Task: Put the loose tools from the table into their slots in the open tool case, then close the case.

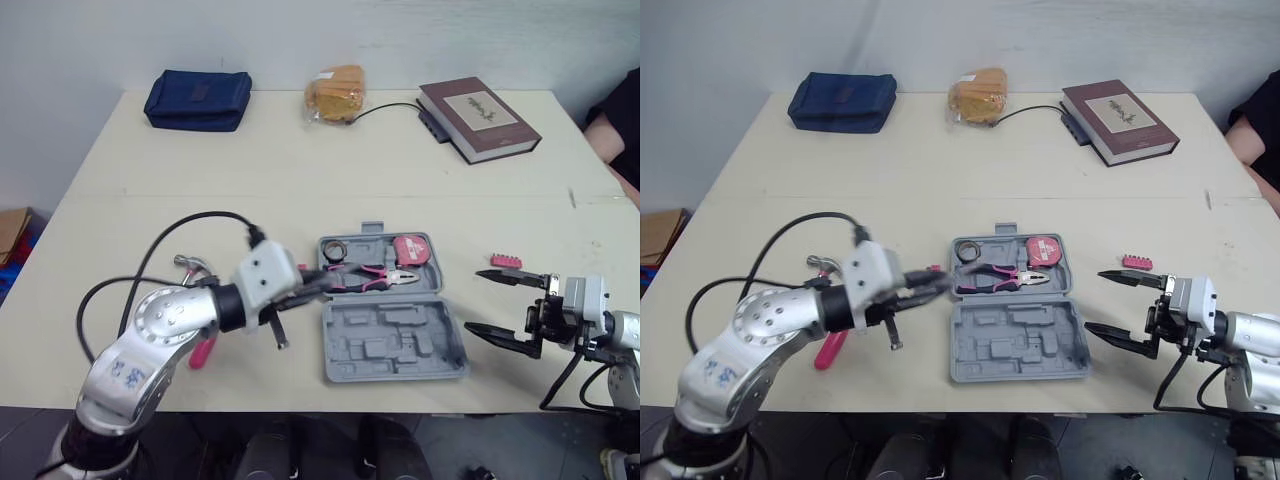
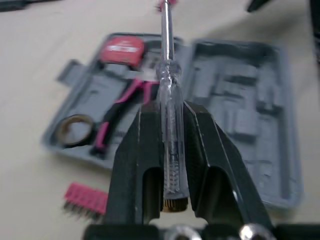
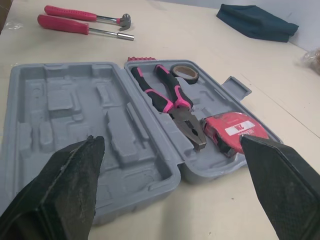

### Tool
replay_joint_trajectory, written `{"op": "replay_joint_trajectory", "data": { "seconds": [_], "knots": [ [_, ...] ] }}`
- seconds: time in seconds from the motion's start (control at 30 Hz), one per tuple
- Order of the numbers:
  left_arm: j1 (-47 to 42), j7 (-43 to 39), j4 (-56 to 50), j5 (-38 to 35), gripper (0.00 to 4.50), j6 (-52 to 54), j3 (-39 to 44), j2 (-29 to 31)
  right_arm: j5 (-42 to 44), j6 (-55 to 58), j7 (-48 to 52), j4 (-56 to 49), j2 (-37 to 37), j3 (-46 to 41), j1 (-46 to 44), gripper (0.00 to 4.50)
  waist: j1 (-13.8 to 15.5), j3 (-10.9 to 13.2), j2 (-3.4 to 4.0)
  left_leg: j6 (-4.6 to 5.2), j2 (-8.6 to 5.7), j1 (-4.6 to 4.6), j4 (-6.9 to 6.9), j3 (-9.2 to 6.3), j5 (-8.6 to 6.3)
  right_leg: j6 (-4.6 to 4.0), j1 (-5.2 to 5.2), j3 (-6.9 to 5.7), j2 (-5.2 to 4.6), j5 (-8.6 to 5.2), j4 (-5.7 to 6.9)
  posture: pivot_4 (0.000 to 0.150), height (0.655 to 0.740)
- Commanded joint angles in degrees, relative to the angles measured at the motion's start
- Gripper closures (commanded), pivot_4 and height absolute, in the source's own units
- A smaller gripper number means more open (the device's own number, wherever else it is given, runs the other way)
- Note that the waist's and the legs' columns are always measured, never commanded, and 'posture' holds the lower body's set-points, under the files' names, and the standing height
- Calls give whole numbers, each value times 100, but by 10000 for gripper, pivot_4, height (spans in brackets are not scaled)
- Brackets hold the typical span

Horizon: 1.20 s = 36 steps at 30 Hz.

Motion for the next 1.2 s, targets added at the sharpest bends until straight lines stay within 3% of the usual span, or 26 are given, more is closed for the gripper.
{"op": "replay_joint_trajectory", "data": {
  "seconds": [0.03, 0.23, 0.3, 0.4, 0.5, 1.2],
  "knots": [
    [-592, -249, 288, -4, 44957, 546, -613, 54, 81, -56, -40, -149, -144, -255, 66, 0, 1, 1, -1, 3, -2, 0, 0, 0, 2, 3, 0, 1, 1, 2, 1, 1500, 7400],
    [-1334, -65, 910, 167, 44957, 1092, -1112, -299, 95, -36, -60, -213, -156, -357, 236, 0, 3, 2, -4, 4, -1, -4, 0, 0, 2, 7, 0, 3, 5, 4, -2, 1500, 7400],
    [-1690, -66, 1236, 525, 44957, 1132, -1684, -363, 108, -57, -50, -263, -136, -402, 372, 0, 10, 3, -5, 7, -3, -4, 1, 1, 4, 8, 1, 3, 5, 4, -4, 1500, 7400],
    [-2098, 52, 1544, 665, 44957, 1294, -2027, -817, 114, -96, -76, -286, -104, -433, 492, 0, 25, 3, -5, 11, -9, -4, 1, 0, 7, 12, 1, 7, 4, 7, -5, 1500, 7400],
    [-2412, -66, 1707, 1033, 44957, 1278, -2546, -726, 122, -128, -93, -325, -69, -436, 588, 0, 13, 5, -8, 14, -12, -6, 2, 1, 8, 19, 1, 10, 2, 10, -7, 1500, 7400],
    [-2532, -43, 1959, 1227, 44957, 1682, -2685, -1102, 75, 48, -655, -1011, 54, -272, 851, 0, 11, 6, -9, 13, -11, -5, 4, 0, 13, 17, 0, 13, 0, 9, -4, 1500, 7400]
  ]
}}
